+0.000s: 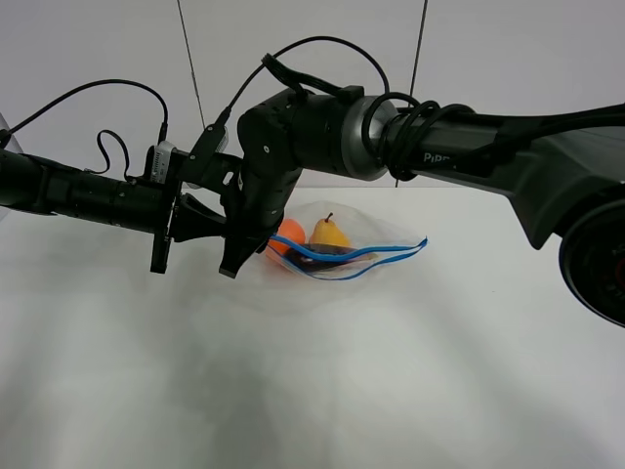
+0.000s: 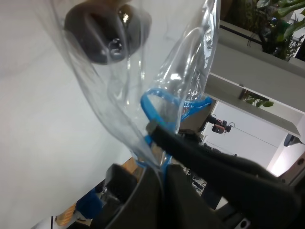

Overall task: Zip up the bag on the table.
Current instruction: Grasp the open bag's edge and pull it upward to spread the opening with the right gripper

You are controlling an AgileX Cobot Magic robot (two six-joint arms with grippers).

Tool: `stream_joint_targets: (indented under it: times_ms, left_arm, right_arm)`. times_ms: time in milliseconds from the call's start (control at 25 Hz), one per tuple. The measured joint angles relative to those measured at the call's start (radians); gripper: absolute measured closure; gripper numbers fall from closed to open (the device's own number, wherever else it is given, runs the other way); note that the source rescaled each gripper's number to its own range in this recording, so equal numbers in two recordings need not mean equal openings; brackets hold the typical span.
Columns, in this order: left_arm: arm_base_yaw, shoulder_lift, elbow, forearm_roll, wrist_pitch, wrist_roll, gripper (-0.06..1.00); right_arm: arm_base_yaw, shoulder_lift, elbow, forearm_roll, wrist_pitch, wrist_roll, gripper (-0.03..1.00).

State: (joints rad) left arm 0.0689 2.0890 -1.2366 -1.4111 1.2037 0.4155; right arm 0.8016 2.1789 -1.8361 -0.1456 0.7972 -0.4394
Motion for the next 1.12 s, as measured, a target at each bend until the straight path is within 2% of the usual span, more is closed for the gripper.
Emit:
stream_joint_targets:
  times_ms: [120, 240, 880, 1120]
  left_arm:
    - [0.0, 0.0, 0.0, 0.0, 0.0, 0.0, 0.94]
    - [0.0, 0.0, 0.0, 0.0, -0.001, 0.0, 0.94]
    - [-0.001, 0.0, 0.0, -0.036, 0.006, 0.026, 0.94]
    - [0.044, 0.0, 0.0, -0.089, 0.032, 0.047, 0.94]
  right_arm:
    - [0.0, 0.0, 0.0, 0.0, 0.0, 0.0, 0.88]
    - [0.0, 0.0, 0.0, 0.0, 0.01, 0.0, 0.95]
    - [0.0, -0.01, -0.007, -0.022, 0.041, 0.0, 0.96]
    - [0.0, -0.041, -0.007, -0.048, 0.048, 0.0, 0.97]
